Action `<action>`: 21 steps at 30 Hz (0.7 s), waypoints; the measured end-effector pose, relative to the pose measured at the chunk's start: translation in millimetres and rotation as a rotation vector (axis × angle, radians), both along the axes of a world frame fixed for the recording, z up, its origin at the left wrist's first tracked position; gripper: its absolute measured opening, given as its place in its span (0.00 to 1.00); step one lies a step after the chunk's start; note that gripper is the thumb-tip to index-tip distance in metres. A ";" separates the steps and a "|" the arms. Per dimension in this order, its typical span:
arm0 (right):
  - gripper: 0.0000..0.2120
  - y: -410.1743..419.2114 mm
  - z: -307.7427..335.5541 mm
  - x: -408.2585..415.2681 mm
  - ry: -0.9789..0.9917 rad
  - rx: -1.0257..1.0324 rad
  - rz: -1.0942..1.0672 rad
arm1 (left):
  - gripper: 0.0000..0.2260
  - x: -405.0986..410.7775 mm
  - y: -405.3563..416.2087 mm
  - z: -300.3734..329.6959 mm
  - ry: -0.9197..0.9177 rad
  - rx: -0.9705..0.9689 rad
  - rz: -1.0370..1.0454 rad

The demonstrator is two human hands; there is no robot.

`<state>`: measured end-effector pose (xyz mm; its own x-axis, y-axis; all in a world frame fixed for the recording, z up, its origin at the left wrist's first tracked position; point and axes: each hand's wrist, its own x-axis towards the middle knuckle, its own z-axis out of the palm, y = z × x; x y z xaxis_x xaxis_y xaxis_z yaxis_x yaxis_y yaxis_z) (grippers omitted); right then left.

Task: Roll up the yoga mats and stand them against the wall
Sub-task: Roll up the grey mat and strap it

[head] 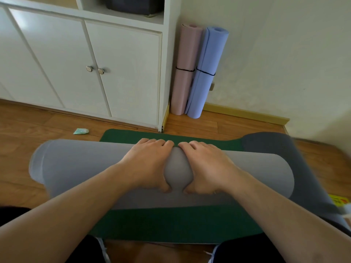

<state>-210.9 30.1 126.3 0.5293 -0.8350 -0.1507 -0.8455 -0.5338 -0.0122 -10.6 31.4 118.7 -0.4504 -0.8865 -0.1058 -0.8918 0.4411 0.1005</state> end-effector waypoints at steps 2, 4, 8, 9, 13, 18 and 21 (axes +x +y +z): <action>0.50 -2.1 2.7 0.1 -0.037 0.009 -0.002 | 0.49 1.3 2.9 0.4 -0.025 -0.021 -0.014; 0.51 -5.1 5.6 -0.9 -0.049 0.030 -0.020 | 0.55 0.6 7.4 -0.4 -0.074 -0.052 -0.048; 0.49 -6.9 7.7 -2.0 -0.066 0.163 -0.109 | 0.60 -8.1 11.3 -8.0 -0.162 -0.094 -0.078; 0.49 -6.4 7.3 -1.7 -0.070 0.185 -0.109 | 0.58 -9.4 10.2 -9.9 -0.151 -0.100 -0.082; 0.59 -2.1 8.6 -1.7 -0.056 0.177 -0.065 | 0.51 -7.5 1.9 -9.5 -0.064 -0.067 -0.061; 0.60 3.8 2.7 0.6 0.043 -0.012 0.022 | 0.44 -1.0 -1.2 -1.1 0.038 0.040 0.016; 0.51 -0.2 3.5 2.5 0.000 -0.007 0.028 | 0.45 0.8 0.6 -0.5 0.028 0.050 0.008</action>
